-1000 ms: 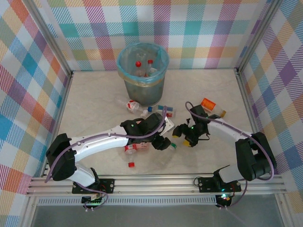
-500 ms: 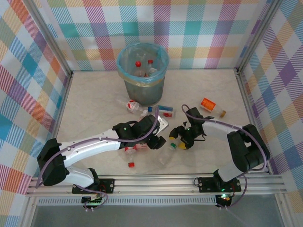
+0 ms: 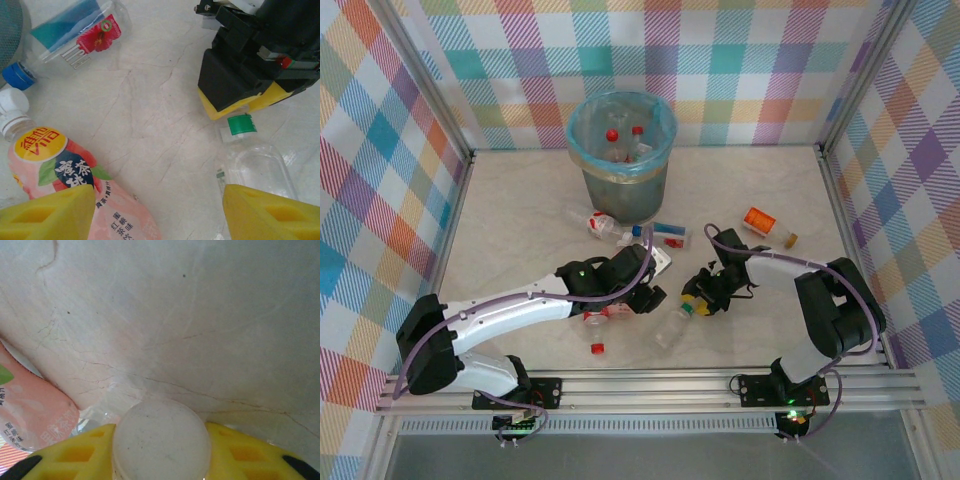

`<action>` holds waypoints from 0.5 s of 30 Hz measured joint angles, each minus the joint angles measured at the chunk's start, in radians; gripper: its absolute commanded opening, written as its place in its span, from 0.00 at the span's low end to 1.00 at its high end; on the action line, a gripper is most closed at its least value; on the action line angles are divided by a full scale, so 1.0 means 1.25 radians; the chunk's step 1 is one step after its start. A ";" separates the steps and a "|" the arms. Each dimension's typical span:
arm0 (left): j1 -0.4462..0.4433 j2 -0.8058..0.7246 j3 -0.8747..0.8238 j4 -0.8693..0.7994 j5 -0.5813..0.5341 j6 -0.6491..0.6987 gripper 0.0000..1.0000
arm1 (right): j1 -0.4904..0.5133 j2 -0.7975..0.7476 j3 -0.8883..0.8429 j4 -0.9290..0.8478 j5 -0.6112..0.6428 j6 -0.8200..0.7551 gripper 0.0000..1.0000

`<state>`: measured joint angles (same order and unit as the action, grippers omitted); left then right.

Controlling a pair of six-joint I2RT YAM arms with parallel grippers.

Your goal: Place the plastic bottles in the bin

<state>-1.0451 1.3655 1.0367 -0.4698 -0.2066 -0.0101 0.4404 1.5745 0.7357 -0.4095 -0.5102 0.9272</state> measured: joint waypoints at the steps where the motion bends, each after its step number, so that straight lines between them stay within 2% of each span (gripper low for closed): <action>1: 0.000 -0.002 0.002 0.000 -0.005 0.002 0.68 | 0.002 -0.002 0.005 -0.003 0.004 -0.002 0.33; 9: 0.023 -0.010 0.095 -0.021 -0.035 0.011 0.67 | 0.004 -0.102 0.119 -0.096 0.086 -0.060 0.23; 15: 0.119 -0.034 0.230 -0.032 -0.012 0.004 0.67 | 0.010 -0.196 0.298 -0.206 0.194 -0.147 0.19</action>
<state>-0.8959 1.3231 1.3243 -0.5095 -0.2218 -0.0051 0.4526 1.3296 1.1080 -0.6666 -0.2676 0.7437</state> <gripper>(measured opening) 0.674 0.388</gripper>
